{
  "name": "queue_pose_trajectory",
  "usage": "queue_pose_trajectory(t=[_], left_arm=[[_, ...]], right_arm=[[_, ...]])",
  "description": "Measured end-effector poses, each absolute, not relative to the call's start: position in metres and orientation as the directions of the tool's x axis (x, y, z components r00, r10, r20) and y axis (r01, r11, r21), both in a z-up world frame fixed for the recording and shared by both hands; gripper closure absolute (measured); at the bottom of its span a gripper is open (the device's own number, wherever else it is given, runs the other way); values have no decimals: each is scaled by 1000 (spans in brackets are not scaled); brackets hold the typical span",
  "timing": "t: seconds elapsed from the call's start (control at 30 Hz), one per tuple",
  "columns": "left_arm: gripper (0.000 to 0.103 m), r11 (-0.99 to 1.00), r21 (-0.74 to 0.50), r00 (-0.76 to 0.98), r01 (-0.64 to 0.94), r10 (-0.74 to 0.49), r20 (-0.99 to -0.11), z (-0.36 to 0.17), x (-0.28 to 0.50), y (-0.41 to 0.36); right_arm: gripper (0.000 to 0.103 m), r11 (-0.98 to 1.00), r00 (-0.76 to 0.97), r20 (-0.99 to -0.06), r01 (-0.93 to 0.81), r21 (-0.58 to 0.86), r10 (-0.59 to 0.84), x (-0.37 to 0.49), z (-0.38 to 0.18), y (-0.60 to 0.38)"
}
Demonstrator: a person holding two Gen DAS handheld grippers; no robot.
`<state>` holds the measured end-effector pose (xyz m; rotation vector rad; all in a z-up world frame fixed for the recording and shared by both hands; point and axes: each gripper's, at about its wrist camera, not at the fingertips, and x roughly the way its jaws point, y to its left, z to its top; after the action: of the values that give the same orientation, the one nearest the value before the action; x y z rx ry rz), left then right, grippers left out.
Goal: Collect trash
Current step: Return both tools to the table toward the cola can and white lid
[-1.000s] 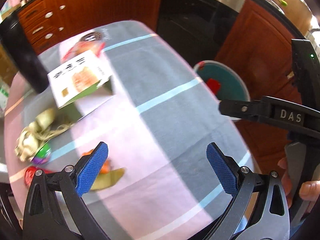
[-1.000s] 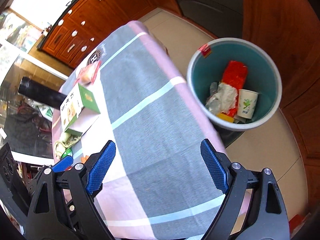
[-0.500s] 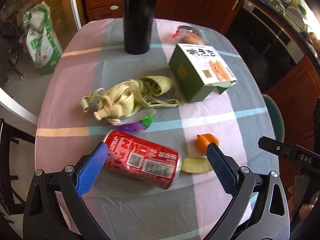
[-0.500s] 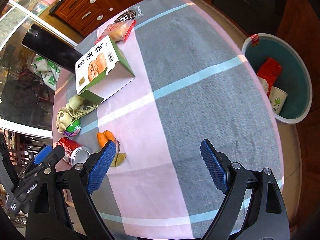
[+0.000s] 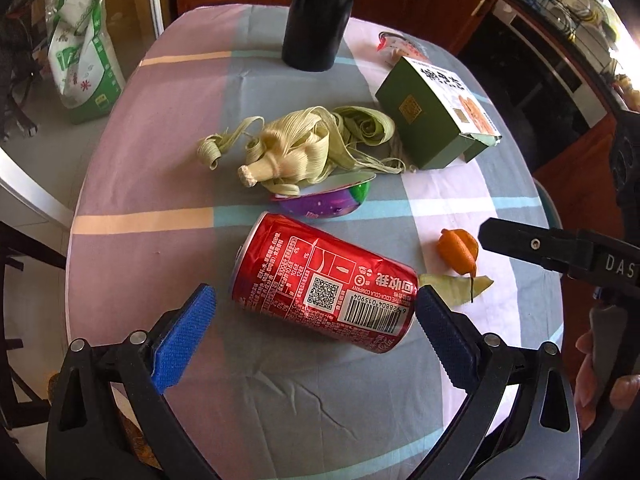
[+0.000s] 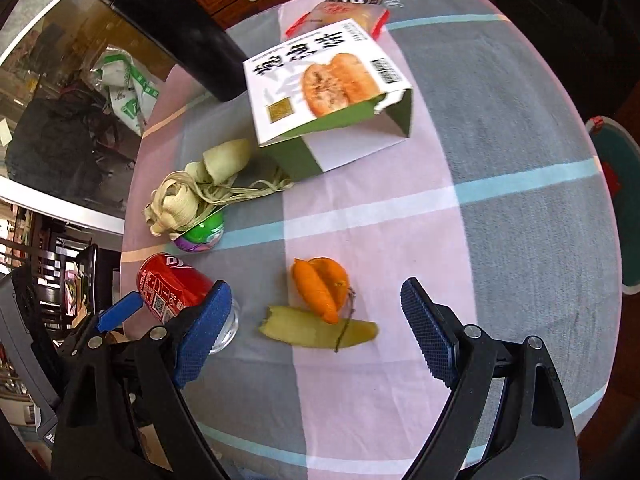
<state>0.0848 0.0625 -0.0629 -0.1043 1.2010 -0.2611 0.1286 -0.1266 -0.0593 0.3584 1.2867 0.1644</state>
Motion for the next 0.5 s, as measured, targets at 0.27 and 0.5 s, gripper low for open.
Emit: queue_pose_trajectory(t=[0.27,0.5], left_arm=[[3,970,-235,340,56,-240,-909,-69,84,97],[3,959,-282,346,37,-277,-897,-72,93,106]], right_arm=[[21,943,292,-904,14,332,314,140,-58,-87],[44,935,290,-894,-14,354,343,169,-57,-67]])
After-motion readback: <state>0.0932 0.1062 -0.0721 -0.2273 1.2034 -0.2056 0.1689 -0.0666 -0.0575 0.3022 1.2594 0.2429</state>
